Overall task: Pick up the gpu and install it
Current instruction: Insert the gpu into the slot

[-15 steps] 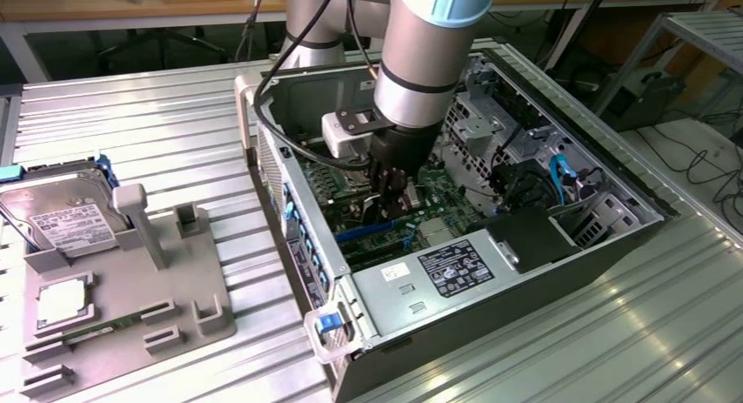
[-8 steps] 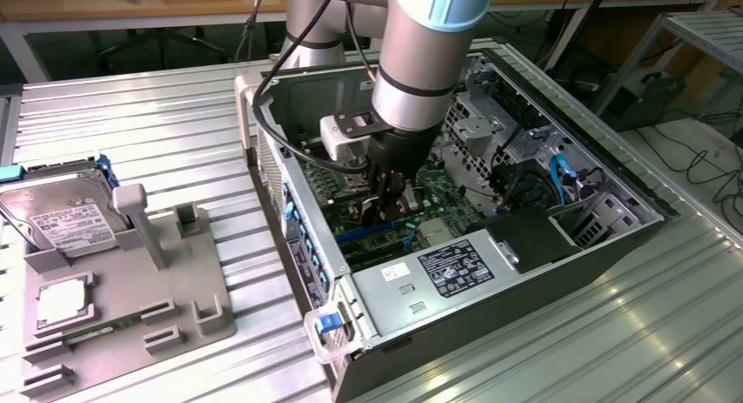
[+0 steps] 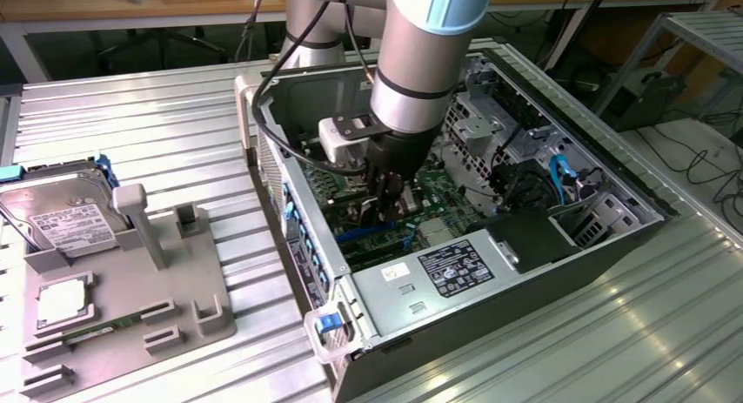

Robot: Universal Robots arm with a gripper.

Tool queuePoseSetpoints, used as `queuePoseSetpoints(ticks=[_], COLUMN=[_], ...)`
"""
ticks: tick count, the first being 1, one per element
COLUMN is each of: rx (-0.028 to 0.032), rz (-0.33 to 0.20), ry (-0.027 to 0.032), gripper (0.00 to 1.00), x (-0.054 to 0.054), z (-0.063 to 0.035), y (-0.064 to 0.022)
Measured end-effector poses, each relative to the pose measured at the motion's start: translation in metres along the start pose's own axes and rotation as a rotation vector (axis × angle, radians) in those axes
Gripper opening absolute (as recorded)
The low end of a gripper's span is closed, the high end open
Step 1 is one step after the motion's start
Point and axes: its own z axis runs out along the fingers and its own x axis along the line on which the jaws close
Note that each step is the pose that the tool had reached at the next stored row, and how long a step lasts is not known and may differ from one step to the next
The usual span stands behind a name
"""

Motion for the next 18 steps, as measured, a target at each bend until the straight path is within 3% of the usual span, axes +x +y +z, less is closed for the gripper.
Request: queuePoseSetpoints(ticks=[18], rx=[-0.0007], rz=[0.000], ry=[-0.0011], gripper=[0.28], x=[-0.0008], z=[0.0029], y=[-0.0011])
